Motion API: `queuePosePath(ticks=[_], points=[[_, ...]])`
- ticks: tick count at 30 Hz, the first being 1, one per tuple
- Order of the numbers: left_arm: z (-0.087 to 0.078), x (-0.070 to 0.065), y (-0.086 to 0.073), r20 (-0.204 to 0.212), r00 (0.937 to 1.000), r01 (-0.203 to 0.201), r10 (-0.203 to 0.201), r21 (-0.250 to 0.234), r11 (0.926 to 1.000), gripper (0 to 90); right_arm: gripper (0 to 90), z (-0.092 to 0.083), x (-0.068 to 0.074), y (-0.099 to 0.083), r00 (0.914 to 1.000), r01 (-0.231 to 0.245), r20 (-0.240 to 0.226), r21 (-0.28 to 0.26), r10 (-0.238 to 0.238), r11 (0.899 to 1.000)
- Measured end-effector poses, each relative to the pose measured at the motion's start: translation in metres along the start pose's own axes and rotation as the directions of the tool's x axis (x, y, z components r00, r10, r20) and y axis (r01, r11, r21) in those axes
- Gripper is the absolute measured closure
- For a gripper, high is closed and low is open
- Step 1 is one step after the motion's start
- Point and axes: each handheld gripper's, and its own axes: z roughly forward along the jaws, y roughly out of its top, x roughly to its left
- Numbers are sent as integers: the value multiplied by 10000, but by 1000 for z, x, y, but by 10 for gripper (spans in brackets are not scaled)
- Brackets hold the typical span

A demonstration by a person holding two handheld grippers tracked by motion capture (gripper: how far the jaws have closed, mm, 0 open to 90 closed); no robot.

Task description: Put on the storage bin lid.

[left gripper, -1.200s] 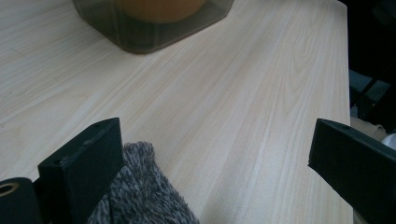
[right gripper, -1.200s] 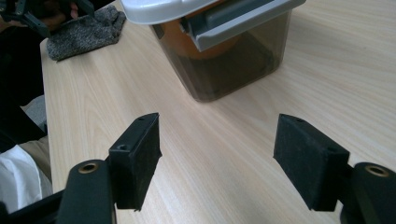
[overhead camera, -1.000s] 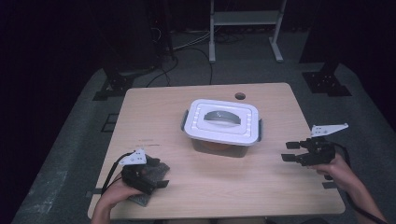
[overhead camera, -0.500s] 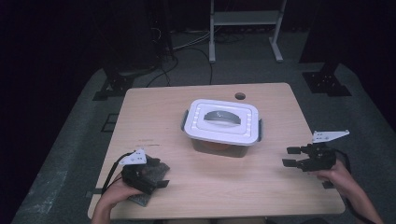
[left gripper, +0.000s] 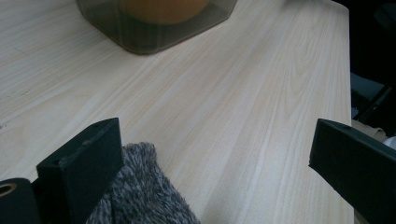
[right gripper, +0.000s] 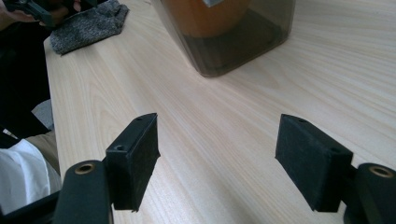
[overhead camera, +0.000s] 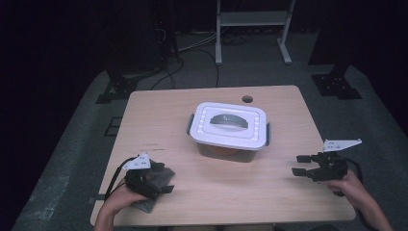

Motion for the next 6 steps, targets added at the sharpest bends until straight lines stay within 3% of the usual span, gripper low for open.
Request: queuePosePath(ticks=[6], points=[[0, 0, 0, 1, 10000, -22, 22, 15, 10000, 20, 282, 0, 3, -3, 10000, 10, -99, -34, -11, 10000]])
